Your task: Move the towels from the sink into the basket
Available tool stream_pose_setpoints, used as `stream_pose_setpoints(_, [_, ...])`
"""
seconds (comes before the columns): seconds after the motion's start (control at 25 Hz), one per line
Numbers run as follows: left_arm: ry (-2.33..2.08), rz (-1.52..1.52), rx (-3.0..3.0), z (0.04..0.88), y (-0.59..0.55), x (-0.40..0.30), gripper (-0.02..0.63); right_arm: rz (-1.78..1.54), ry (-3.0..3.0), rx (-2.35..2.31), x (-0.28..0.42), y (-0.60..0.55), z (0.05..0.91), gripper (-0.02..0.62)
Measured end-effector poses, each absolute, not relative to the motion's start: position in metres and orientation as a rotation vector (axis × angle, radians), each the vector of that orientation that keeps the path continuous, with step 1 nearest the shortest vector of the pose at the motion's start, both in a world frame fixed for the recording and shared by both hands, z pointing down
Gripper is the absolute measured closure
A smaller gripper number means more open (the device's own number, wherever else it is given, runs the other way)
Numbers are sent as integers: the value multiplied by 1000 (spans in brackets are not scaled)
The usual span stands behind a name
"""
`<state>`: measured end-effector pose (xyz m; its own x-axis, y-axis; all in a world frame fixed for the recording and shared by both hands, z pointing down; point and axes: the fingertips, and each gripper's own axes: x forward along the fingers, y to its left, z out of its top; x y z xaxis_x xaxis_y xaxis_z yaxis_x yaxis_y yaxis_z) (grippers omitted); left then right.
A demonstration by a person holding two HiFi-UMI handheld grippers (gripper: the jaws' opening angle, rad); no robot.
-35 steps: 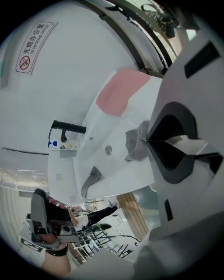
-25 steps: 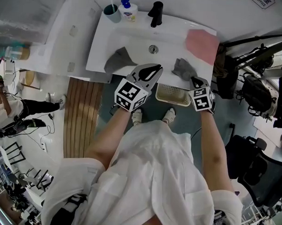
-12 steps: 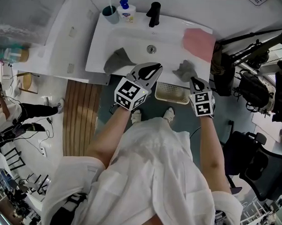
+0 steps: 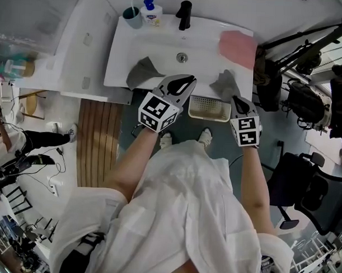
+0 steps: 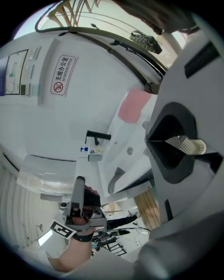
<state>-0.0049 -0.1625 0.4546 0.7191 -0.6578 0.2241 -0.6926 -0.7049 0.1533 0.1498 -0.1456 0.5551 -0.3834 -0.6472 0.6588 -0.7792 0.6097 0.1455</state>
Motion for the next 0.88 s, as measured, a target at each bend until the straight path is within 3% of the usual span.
stream_pose_setpoints(0.88, [-972, 206, 2725, 460, -116, -14, 574, 279, -2109, 1220, 136, -67, 544, 563])
